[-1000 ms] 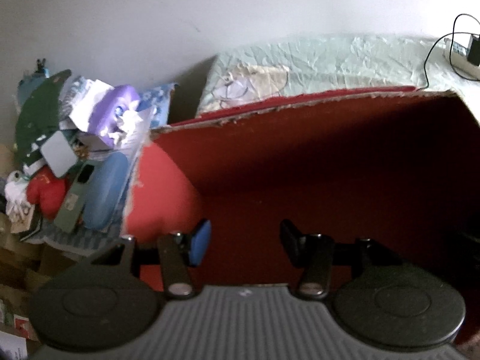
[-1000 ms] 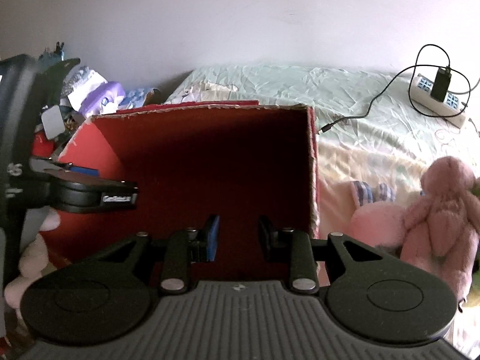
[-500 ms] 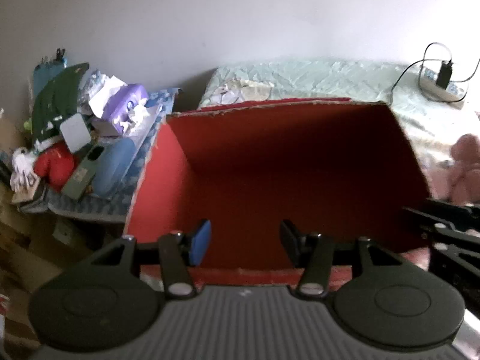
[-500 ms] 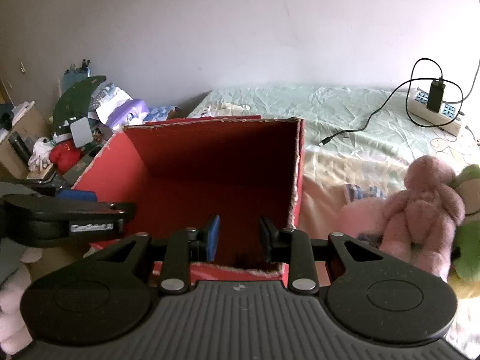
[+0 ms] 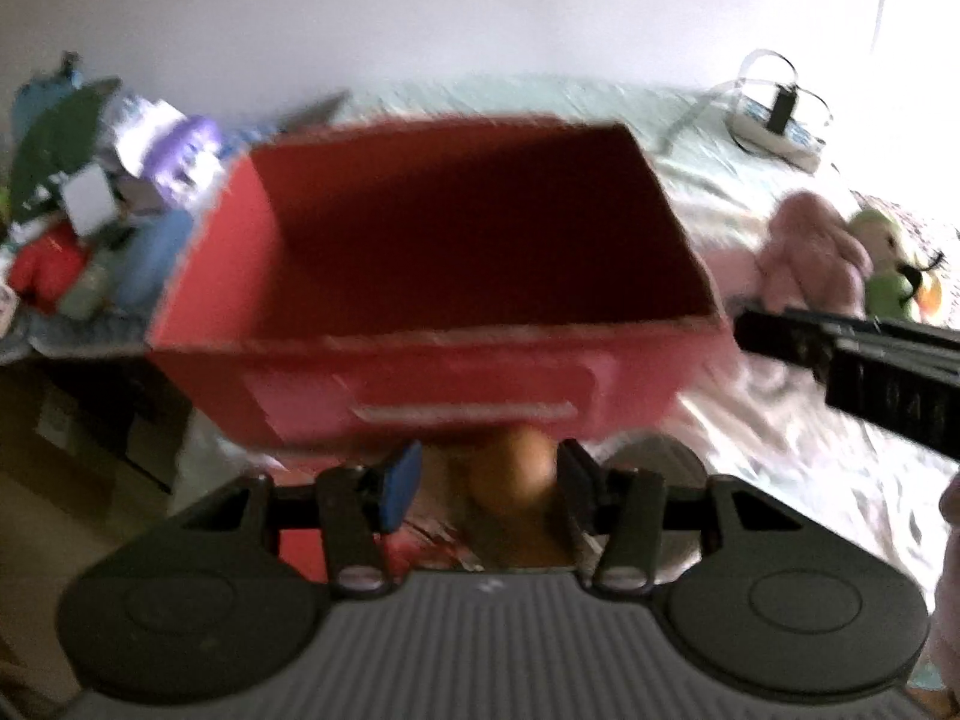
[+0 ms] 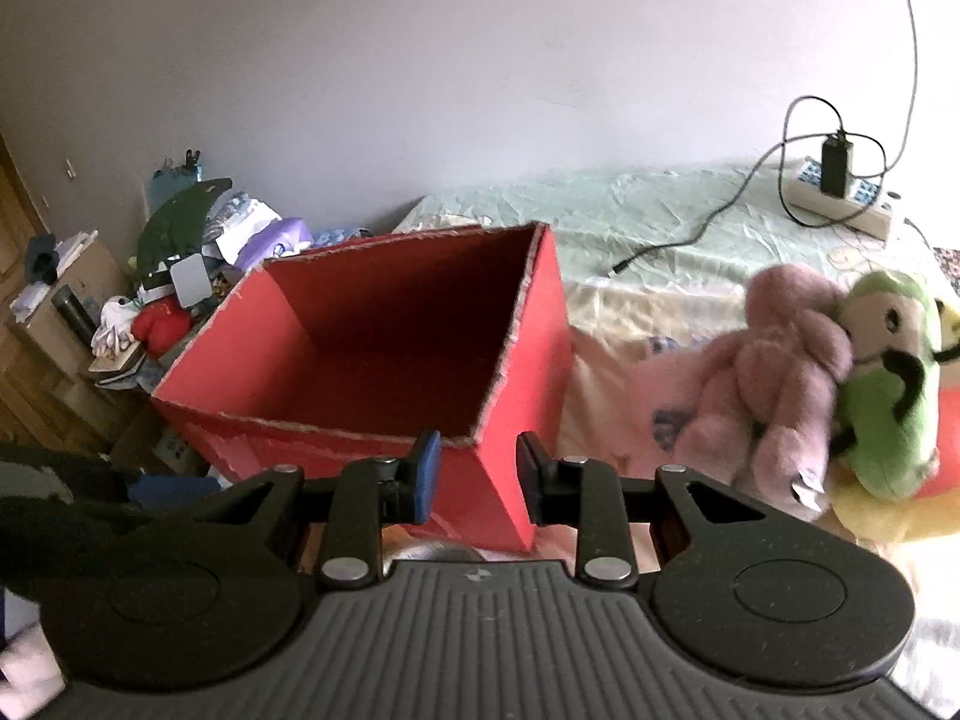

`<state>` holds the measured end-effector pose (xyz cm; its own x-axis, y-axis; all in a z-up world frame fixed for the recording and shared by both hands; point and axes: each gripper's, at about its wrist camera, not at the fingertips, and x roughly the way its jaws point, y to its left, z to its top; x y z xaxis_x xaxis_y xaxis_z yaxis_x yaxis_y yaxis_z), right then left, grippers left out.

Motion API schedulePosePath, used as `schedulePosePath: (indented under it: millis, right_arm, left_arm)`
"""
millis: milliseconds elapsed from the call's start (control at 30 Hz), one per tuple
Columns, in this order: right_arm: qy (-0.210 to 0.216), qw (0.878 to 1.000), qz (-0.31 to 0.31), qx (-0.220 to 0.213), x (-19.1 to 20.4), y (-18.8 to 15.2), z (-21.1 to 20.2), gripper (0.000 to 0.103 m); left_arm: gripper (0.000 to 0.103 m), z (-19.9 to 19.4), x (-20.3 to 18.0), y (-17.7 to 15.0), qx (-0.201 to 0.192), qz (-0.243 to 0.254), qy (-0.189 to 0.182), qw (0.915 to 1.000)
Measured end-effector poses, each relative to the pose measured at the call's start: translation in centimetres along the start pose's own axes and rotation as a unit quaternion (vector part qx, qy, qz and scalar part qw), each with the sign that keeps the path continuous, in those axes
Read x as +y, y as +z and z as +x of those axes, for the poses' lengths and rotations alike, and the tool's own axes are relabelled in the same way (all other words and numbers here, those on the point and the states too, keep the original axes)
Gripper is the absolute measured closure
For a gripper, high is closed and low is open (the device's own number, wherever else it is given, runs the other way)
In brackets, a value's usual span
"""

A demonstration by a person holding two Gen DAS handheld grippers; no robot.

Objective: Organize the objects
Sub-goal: 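Withdraw the right tool and reach toward the white tape roll, then grasp the white tape roll by its rim with the right tool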

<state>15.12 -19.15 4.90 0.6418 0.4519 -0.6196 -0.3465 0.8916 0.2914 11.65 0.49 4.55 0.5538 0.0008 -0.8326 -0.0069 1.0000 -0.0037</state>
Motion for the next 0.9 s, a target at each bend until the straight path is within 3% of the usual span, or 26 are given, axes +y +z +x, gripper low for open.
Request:
schedulePosePath:
  millis: [267, 533, 700, 900]
  right_arm:
    - [0.002, 0.998, 0.046, 0.053, -2.2, -3.2, 1.7, 0.074]
    - [0.014, 0.995, 0.056, 0.082, -2.2, -4.4, 3.4, 0.073]
    - [0.016, 0.993, 0.056, 0.099, -2.1, -4.8, 4.6, 0.073]
    - [0.009, 0.991, 0.064, 0.119, -2.1, -5.2, 6.1, 0.076]
  left_arm:
    - [0.061, 2.6, -1.3, -2.2, 0.055, -0.018, -0.064, 0.9963]
    - [0.072, 4.4, -1.5, -2.8, 0.086, -0.048, -0.106, 0.9895]
    - [0.074, 5.2, -1.3, -2.8, 0.096, -0.053, -0.121, 0.9866]
    - [0.074, 6.3, -1.5, -2.3, 0.102, -0.039, -0.110, 0.9879]
